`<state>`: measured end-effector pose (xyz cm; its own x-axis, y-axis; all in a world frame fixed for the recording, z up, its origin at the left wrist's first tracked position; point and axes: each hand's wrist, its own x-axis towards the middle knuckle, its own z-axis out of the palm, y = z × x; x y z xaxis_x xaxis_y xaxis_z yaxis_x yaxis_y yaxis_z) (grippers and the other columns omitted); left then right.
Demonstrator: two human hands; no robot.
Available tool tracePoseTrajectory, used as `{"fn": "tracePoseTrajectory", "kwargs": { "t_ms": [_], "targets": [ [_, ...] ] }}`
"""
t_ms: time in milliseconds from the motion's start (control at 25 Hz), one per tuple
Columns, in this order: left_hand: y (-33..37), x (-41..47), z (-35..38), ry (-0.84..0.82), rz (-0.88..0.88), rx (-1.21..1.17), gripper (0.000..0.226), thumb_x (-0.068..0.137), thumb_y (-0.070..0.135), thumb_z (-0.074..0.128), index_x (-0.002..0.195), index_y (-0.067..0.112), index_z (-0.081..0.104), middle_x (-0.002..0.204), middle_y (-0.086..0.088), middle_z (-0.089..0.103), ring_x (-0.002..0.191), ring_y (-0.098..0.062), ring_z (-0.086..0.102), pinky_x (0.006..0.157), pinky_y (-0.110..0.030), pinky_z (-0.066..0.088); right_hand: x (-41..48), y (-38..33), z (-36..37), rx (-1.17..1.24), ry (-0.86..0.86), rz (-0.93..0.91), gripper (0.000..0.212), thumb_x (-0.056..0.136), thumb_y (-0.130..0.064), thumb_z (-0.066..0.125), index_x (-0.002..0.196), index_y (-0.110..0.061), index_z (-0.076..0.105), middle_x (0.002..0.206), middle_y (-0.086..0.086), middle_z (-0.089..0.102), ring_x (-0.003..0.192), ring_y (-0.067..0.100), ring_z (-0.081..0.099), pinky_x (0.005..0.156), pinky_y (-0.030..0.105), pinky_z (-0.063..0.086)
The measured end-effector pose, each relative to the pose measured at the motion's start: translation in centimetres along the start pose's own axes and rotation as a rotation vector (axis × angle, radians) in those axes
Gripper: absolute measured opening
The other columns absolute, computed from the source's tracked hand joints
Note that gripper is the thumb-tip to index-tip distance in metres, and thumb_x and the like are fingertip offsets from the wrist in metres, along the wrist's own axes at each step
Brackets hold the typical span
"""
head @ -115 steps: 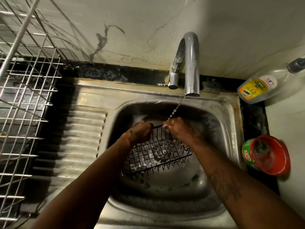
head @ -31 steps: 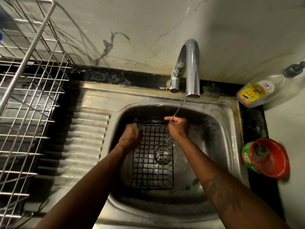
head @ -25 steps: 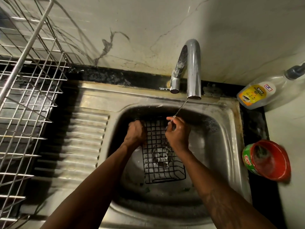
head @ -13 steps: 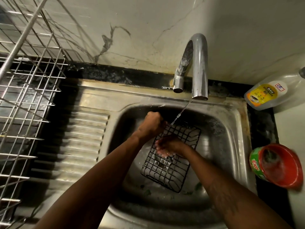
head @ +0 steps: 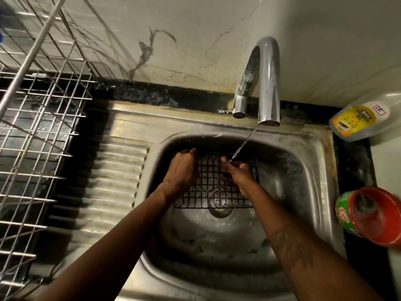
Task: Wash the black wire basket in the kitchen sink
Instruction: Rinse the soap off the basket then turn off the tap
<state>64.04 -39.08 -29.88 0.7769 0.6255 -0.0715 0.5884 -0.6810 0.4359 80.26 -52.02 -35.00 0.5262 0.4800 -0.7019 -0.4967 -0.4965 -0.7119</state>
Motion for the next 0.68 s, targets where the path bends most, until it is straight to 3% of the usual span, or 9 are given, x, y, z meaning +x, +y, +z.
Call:
{"fn": "tracePoseTrajectory", "kwargs": {
  "t_ms": [80, 160, 240, 320, 440, 520, 560, 680],
  "targets": [
    [-0.6, -1.3, -0.1, 0.064, -0.045, -0.049, 0.021, 0.095, 0.009, 0.053, 0.115, 0.012, 0.06, 0.087, -0.008, 0.07, 0.07, -0.028, 0.065, 0.061, -0.038, 0.053, 0.0, 0.2, -1.0, 0.03, 0.031, 0.007, 0.047, 0.082, -0.04, 0.081, 0.111, -0.007, 0.066, 0.11, 0.01, 0.074, 0.097, 0.018, 0.073, 0.077, 0.038, 0.063],
    [-0.8, -2.3, 0.4, 0.052, -0.135, -0.175, 0.009, 0.103, 0.02, 0.047, 0.104, 0.018, 0.057, 0.074, -0.001, 0.063, 0.06, -0.017, 0.059, 0.055, -0.027, 0.051, -0.2, 0.5, -2.3, 0.069, 0.128, -0.009, 0.061, 0.072, -0.045, 0.085, 0.113, -0.006, 0.064, 0.105, 0.01, 0.075, 0.09, 0.017, 0.075, 0.074, 0.033, 0.062],
    [0.1, -2.7, 1.2, 0.002, -0.284, -0.306, 0.039, 0.108, 0.047, 0.039, 0.09, 0.018, 0.057, 0.062, 0.001, 0.058, 0.049, -0.008, 0.054, 0.042, -0.017, 0.042, -0.2, 1.1, -3.4, 0.146, 0.216, -0.027, 0.045, 0.078, -0.036, 0.084, 0.107, -0.007, 0.064, 0.096, 0.009, 0.074, 0.087, 0.019, 0.073, 0.079, 0.033, 0.061],
    [1.5, -2.5, 2.1, -0.023, -0.366, -0.288, 0.057, 0.108, 0.051, 0.027, 0.074, 0.016, 0.057, 0.053, 0.003, 0.052, 0.042, -0.005, 0.047, 0.034, -0.014, 0.035, -0.8, 1.3, -3.2, 0.355, 0.081, 0.036, 0.022, 0.092, -0.021, 0.072, 0.106, -0.004, 0.065, 0.098, 0.01, 0.072, 0.095, 0.022, 0.069, 0.085, 0.033, 0.059],
    [2.8, -1.8, 3.2, 0.011, -0.377, -0.287, 0.053, 0.112, 0.042, 0.024, 0.073, 0.019, 0.052, 0.054, 0.004, 0.05, 0.042, -0.005, 0.048, 0.033, -0.013, 0.033, -0.3, 0.9, -1.6, 0.433, -0.107, 0.122, 0.026, 0.099, -0.004, 0.055, 0.123, 0.004, 0.06, 0.116, 0.017, 0.068, 0.105, 0.024, 0.068, 0.091, 0.033, 0.055],
    [2.4, -1.2, 4.1, 0.059, -0.401, -0.272, 0.057, 0.111, 0.047, 0.019, 0.078, 0.018, 0.055, 0.056, 0.002, 0.054, 0.045, -0.011, 0.055, 0.034, -0.016, 0.036, 0.3, 0.9, -0.5, 0.409, -0.113, 0.106, 0.024, 0.098, 0.002, 0.052, 0.119, 0.0, 0.062, 0.117, 0.016, 0.068, 0.106, 0.023, 0.068, 0.095, 0.034, 0.054],
    [2.2, -1.1, 4.6, 0.082, -0.397, -0.241, 0.06, 0.11, 0.051, 0.016, 0.079, 0.018, 0.056, 0.057, 0.0, 0.056, 0.046, -0.014, 0.058, 0.037, -0.024, 0.043, 0.3, 1.3, -0.3, 0.382, -0.138, 0.108, 0.024, 0.097, 0.001, 0.052, 0.118, -0.002, 0.063, 0.119, 0.016, 0.068, 0.109, 0.024, 0.068, 0.097, 0.035, 0.054],
    [2.1, -1.1, 5.7, 0.119, -0.382, -0.257, 0.057, 0.109, 0.05, 0.016, 0.085, 0.019, 0.057, 0.059, 0.001, 0.058, 0.048, -0.016, 0.059, 0.041, -0.027, 0.042, -1.1, 1.8, -0.9, 0.046, -0.387, 0.211, 0.034, 0.096, -0.003, 0.059, 0.128, -0.012, 0.065, 0.124, 0.013, 0.071, 0.115, 0.03, 0.068, 0.099, 0.046, 0.054]
  ]
}}
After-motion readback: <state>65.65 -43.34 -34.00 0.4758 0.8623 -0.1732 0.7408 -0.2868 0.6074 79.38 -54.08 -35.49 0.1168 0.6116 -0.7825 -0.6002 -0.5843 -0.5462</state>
